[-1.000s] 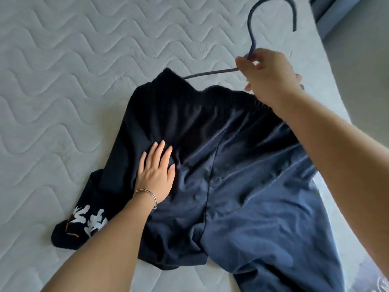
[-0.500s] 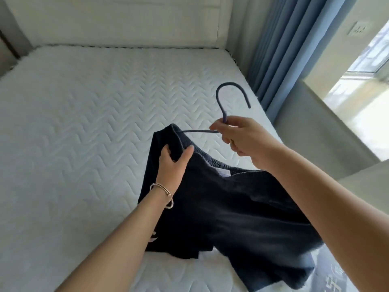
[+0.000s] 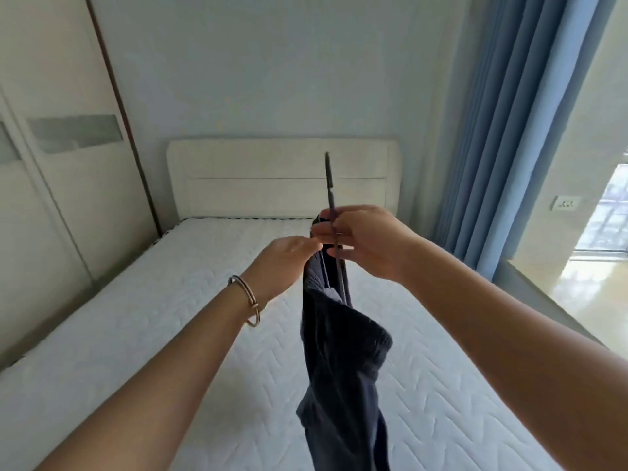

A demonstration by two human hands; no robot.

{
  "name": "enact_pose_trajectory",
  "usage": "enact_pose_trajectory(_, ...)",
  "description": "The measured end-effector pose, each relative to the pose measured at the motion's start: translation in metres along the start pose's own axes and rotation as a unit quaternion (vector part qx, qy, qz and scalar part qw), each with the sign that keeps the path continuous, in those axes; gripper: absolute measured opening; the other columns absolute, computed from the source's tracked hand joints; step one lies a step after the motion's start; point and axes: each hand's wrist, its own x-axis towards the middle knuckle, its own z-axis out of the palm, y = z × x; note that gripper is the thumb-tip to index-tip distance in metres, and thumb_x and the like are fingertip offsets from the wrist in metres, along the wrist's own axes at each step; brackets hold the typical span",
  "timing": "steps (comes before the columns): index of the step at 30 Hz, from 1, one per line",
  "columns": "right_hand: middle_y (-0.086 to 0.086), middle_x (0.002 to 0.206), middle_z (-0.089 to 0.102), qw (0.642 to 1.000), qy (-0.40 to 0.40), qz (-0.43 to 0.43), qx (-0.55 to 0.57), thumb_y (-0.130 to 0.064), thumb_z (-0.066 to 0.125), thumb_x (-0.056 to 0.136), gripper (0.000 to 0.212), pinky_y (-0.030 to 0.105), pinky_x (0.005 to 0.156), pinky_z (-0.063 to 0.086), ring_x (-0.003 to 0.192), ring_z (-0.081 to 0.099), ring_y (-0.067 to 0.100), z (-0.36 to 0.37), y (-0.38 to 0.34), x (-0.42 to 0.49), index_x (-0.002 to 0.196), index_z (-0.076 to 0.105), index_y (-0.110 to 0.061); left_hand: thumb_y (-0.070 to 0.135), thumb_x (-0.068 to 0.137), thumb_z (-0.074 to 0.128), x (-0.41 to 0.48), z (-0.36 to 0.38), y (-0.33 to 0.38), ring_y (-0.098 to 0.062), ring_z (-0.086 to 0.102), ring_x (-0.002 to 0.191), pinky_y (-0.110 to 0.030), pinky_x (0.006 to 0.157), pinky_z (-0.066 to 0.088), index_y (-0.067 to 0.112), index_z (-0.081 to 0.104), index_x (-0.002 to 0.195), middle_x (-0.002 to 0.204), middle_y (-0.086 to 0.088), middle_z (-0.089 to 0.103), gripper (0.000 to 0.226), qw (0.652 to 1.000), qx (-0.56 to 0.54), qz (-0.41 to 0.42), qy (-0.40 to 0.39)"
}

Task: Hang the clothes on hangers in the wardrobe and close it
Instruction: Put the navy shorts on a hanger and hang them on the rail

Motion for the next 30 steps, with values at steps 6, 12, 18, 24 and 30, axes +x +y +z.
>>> enact_pose_trajectory(6,0.021,0.126,0.055,0.983,-0.096,-0.070,-0.143,0.001,0.047,0.089,0.037,0.043,0.104,0.042,0.103,0.051,0.022,0.035,-0.023,-0.016,0.125,0.051,0.000,0.037,0.088,0.054,-0.059,-0.046,0.040,-0.021,0.068,0.085,-0.030,0.085,0.044,0.017,0.063,0.088,0.094,-0.006,0.072,0.022,0.994,0.109,-0.023,0.016)
enact_pose_trajectory(12,0.027,0.127,0.055,0.934,-0.205,-0.167,-0.241,-0.003,0.041,0.093,0.033,0.041,0.097,0.050,0.114,0.057,0.037,0.093,-0.042,-0.043,0.123,0.051,0.006,0.024,0.092,0.047,-0.107,-0.091,0.037,-0.012,0.049,0.051,-0.014,0.048,0.045,0.022,0.053,0.064,0.062,0.004,0.054,0.029,0.946,0.248,-0.028,0.205)
enact_pose_trajectory(18,0.013,0.103,0.071,0.882,-0.113,-0.343,-0.303,-0.013,0.050,0.090,0.024,0.030,0.081,0.053,0.081,0.066,0.019,0.133,-0.064,-0.048,0.108,0.066,-0.008,0.022,0.094,0.047,-0.178,-0.163,0.036,-0.014,0.056,0.079,-0.002,0.055,0.036,0.012,0.070,0.096,0.082,0.001,0.063,0.026,0.904,0.267,-0.027,0.334)
enact_pose_trajectory(24,0.007,0.117,0.066,0.819,-0.167,-0.322,-0.445,-0.035,0.061,0.086,0.039,0.027,0.092,0.042,0.109,0.060,0.023,0.196,-0.045,-0.058,0.117,0.062,-0.012,0.023,0.092,0.050,-0.265,-0.236,0.024,-0.014,0.057,0.081,-0.012,0.070,0.040,0.014,0.072,0.097,0.077,0.006,0.063,0.024,0.871,0.321,-0.057,0.367)
enact_pose_trajectory(30,0.006,0.093,0.067,0.784,-0.262,-0.325,-0.461,-0.042,0.055,0.088,0.036,0.027,0.070,0.043,0.086,0.059,0.023,0.293,-0.009,-0.092,0.106,0.066,-0.013,0.020,0.093,0.048,-0.364,-0.318,-0.008,0.001,0.052,0.067,-0.004,0.058,0.038,0.012,0.071,0.100,0.075,0.013,0.060,0.025,0.842,0.345,-0.090,0.405)
